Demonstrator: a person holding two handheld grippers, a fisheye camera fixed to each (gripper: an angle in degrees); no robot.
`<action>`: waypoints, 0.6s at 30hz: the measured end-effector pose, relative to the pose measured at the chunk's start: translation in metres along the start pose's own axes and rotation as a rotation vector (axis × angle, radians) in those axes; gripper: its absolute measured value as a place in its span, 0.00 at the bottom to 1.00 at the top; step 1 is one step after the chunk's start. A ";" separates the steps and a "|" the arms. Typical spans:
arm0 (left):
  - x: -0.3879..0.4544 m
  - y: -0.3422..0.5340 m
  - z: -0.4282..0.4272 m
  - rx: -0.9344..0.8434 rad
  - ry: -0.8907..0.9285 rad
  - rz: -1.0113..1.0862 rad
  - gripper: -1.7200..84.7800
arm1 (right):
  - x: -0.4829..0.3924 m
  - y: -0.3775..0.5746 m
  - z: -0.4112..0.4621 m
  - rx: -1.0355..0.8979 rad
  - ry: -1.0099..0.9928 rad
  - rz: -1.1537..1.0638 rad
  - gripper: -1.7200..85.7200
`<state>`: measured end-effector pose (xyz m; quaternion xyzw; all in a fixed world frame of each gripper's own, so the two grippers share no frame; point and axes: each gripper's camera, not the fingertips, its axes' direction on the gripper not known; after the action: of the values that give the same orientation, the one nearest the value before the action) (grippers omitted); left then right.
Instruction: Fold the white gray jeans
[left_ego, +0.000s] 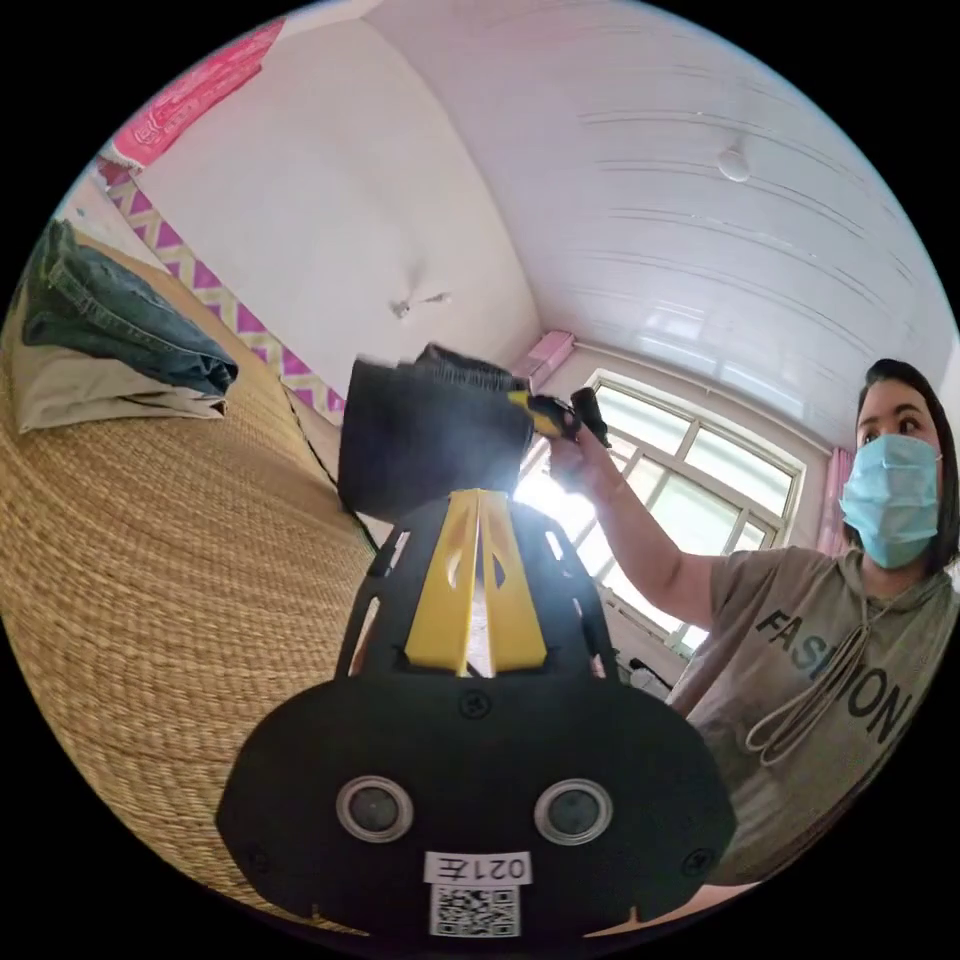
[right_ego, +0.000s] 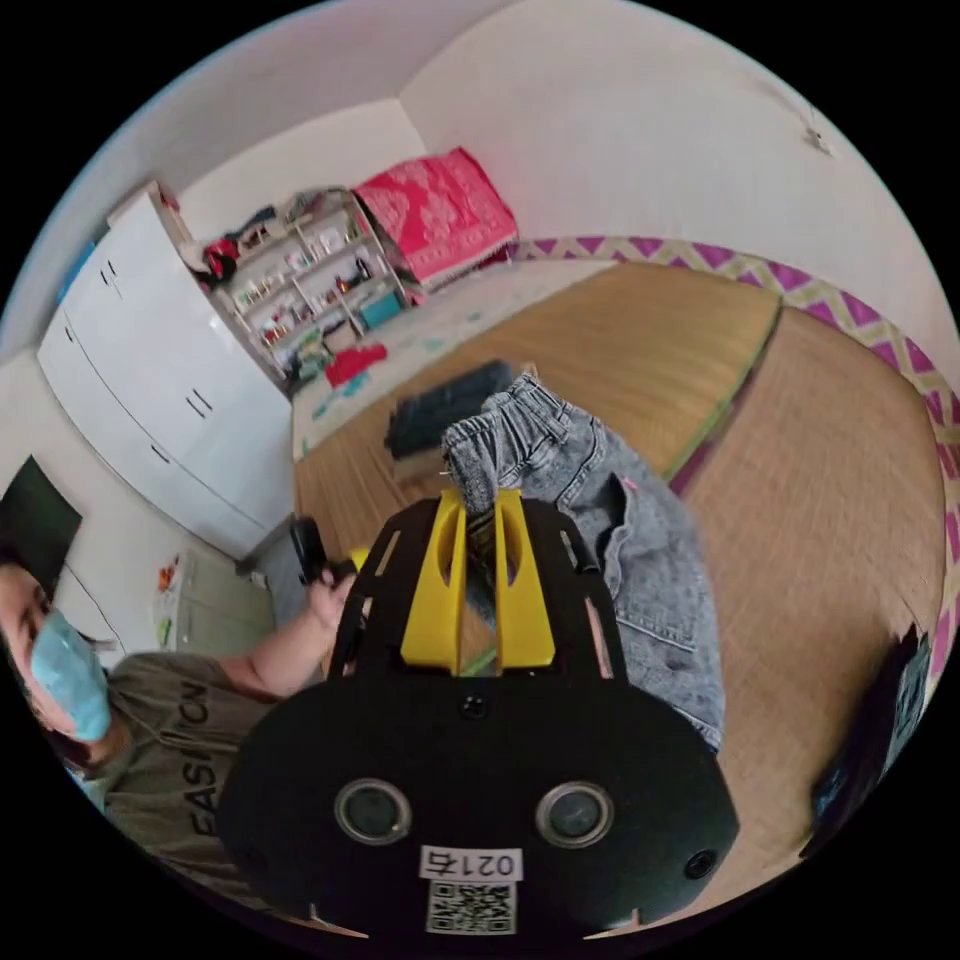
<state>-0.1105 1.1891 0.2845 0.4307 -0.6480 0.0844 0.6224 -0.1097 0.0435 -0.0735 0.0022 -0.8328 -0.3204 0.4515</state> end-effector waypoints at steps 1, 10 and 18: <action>0.005 -0.007 0.016 -0.046 -0.030 0.005 0.01 | -0.003 0.043 0.023 -0.058 0.023 0.019 0.07; 0.087 -0.059 0.132 -0.436 -0.186 -0.049 0.01 | 0.040 0.233 0.066 0.152 -0.255 0.299 0.08; 0.113 -0.073 0.216 -0.518 -0.294 -0.105 0.02 | 0.161 0.321 -0.067 0.474 -0.296 0.484 0.07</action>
<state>-0.2038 0.9537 0.3070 0.2980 -0.7080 -0.1792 0.6147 -0.0629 0.2158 0.2449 -0.1367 -0.9166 0.0004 0.3757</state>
